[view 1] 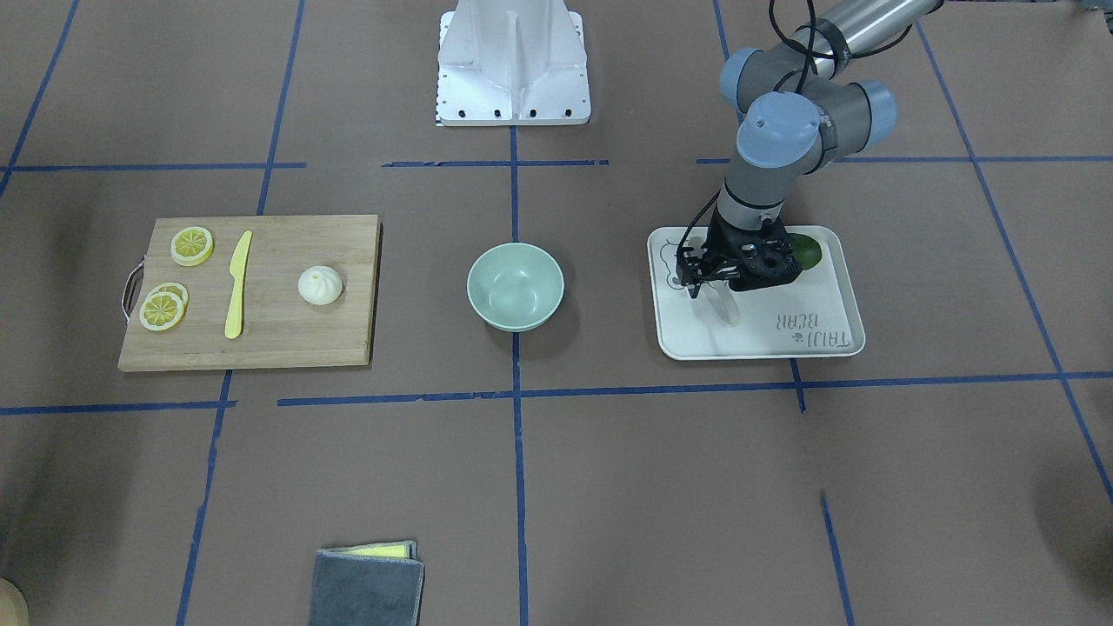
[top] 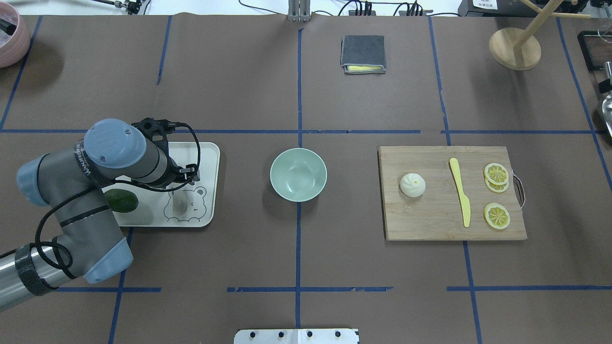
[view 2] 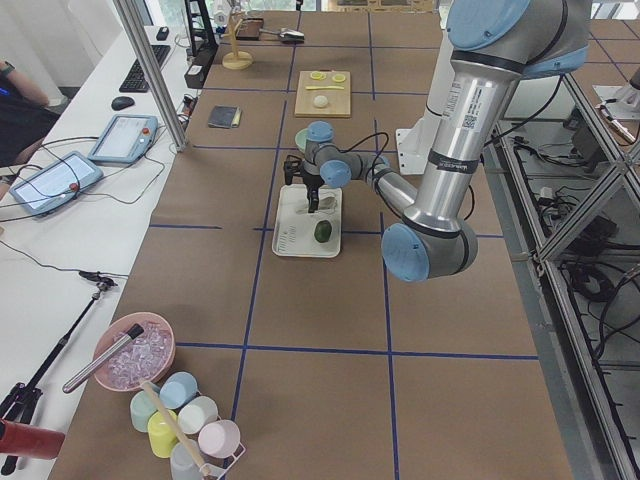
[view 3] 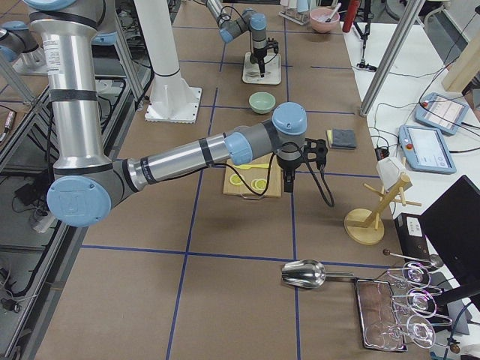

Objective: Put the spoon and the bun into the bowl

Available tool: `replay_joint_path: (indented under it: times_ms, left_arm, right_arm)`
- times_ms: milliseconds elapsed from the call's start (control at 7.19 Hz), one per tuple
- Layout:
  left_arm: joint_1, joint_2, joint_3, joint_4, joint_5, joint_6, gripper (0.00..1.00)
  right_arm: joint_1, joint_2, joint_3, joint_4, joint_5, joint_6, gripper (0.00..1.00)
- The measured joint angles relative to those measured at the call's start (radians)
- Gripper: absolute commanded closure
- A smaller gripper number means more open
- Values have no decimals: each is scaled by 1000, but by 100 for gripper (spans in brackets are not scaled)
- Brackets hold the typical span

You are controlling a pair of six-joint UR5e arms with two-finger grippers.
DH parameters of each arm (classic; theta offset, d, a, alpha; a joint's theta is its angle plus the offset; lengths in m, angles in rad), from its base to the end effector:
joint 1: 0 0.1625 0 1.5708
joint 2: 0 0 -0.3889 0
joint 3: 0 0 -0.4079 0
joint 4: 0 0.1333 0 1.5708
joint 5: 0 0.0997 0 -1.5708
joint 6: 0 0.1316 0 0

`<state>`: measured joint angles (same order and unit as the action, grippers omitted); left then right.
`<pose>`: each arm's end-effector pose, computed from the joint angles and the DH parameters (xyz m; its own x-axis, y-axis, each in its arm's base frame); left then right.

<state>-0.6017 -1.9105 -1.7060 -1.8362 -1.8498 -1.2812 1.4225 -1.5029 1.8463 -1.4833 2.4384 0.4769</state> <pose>0.4820 -0.4487 0.3688 0.6949 -0.1441 -0.7045 0.2009 0.9796 -0.0022 -0.0467 -0.5356 0.4488 0.5880 0.0477 0.8075 -0.1527 0.9869 0.0529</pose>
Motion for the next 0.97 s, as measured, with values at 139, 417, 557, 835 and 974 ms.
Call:
replay_joint_path:
  times_ms: [139, 417, 557, 835, 974]
  left_arm:
    - [1, 1, -3, 0, 1, -1, 97]
    - [0, 3, -8, 2, 2, -2, 100]
    - [-3, 6, -21, 7, 1, -3, 100]
    - [-21, 8, -90, 73, 0, 2, 100]
    - [-42, 3, -136, 130, 0, 6, 100]
  right_arm:
    - [-4, 2, 4, 0, 0, 5, 0]
    - [-15, 2, 16, 0, -1, 26, 0]
    - [-23, 5, 22, 0, -2, 38, 0]
    - [-52, 15, 29, 1, -4, 71, 0]
    - [-78, 23, 30, 5, -9, 96, 0]
